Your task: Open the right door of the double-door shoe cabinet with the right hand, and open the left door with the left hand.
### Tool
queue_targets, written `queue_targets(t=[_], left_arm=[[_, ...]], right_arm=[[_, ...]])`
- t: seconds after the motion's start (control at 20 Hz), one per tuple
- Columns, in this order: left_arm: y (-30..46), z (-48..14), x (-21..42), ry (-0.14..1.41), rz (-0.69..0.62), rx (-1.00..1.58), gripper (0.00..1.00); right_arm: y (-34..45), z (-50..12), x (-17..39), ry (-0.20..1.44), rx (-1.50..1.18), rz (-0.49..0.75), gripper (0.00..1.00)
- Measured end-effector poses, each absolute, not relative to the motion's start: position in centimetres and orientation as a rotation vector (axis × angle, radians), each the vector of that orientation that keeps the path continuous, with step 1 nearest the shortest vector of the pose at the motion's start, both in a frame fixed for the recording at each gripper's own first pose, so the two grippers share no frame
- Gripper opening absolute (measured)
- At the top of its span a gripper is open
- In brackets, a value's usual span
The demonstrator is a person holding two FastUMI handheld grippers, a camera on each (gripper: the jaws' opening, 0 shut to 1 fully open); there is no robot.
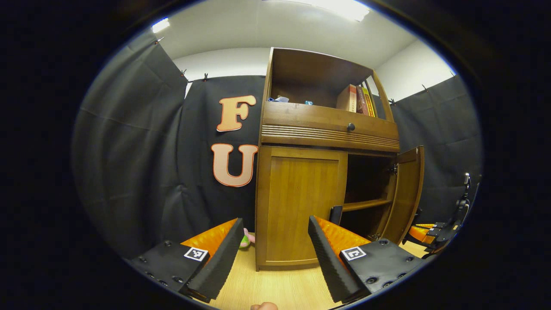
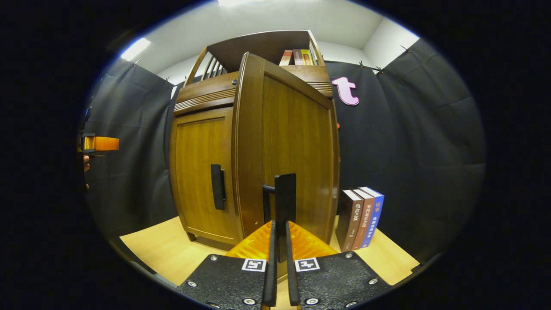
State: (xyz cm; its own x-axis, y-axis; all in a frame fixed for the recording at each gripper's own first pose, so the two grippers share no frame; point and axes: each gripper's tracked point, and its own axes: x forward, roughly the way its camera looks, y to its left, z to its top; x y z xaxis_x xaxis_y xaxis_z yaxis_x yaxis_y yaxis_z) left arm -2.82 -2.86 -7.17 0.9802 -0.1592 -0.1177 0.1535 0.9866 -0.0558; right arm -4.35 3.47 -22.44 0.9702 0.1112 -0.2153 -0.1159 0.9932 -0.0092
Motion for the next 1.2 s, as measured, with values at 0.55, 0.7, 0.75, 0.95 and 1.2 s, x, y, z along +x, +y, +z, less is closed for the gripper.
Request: queue_targets(t=[0.55, 0.7, 0.75, 0.95, 1.2], left_arm=[[-3.9, -7.6, -2.2, 0.119, -0.149, -0.042, 0.95], [-4.7, -7.7, -2.2, 0.115, -0.152, -0.031, 0.97], [-5.1, -7.9, -2.2, 0.118, -0.157, -0.031, 0.97], [-6.7, -8.3, -1.8, 0.117, -0.178, -0.029, 0.97], [-9.4, -9.8, -1.5, 0.148, -0.225, -0.046, 0.97]], right_arm=[[-2.1, -21.9, -6.3, 0.227, -0.037, -0.004, 0.03], [-3.6, -21.7, -6.4, 0.235, -0.041, -0.031, 0.02], [-3.9, -21.8, -6.4, 0.237, -0.039, -0.034, 0.02], [-6.0, -21.7, -6.5, 0.224, -0.050, -0.073, 0.01], [-8.4, -21.6, -6.5, 0.216, -0.060, -0.120, 0.01]])
